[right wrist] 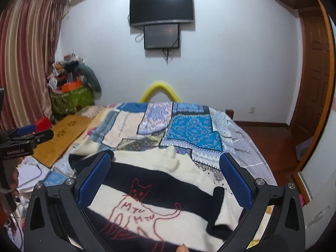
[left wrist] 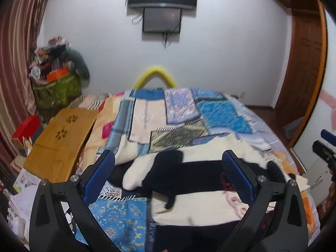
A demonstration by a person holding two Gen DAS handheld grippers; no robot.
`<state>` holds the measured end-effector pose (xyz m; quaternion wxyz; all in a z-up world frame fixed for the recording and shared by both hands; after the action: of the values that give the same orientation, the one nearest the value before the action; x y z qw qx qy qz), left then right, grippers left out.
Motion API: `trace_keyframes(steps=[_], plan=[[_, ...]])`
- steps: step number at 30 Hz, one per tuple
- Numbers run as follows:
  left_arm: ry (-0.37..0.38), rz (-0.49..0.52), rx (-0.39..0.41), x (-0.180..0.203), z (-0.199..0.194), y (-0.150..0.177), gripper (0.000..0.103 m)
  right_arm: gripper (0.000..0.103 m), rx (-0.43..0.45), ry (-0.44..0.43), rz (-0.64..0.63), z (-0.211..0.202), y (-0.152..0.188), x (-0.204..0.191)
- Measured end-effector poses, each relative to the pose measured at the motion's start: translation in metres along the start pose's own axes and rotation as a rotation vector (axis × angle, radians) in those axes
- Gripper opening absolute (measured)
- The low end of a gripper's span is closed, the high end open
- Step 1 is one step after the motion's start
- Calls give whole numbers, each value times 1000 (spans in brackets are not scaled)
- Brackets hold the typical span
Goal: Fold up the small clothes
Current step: 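Lower both grippers onto the sweater sleeves and close on the cuffs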
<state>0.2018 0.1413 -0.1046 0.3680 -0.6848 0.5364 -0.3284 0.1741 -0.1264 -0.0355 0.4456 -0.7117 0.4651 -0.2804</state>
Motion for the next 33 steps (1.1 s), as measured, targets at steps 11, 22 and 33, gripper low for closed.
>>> trace_keyframes(steps=[11,22,33], plan=[[-94,-165,-233,-85,110,32,97,103,-177,-44,38,78,15,22],[-208,-170,-386,-148,193,66,79,103,-342,-87,117,137,39,42],[-73,-227,-430,-151,243,71,49,103,-455,-97,159,164,70,52]])
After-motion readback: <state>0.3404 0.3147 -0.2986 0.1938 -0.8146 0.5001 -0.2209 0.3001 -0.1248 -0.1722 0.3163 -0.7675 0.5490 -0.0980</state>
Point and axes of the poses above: each gripper's, at about its wrist camera, not at the fingertips, and z roughly the way its jaws point, x to its right, y to its underside, the point moved 4 cm from there along z, roughly the way its jaws point, and after that the axes turned 3 degrees about x, right-handed, at the moved point
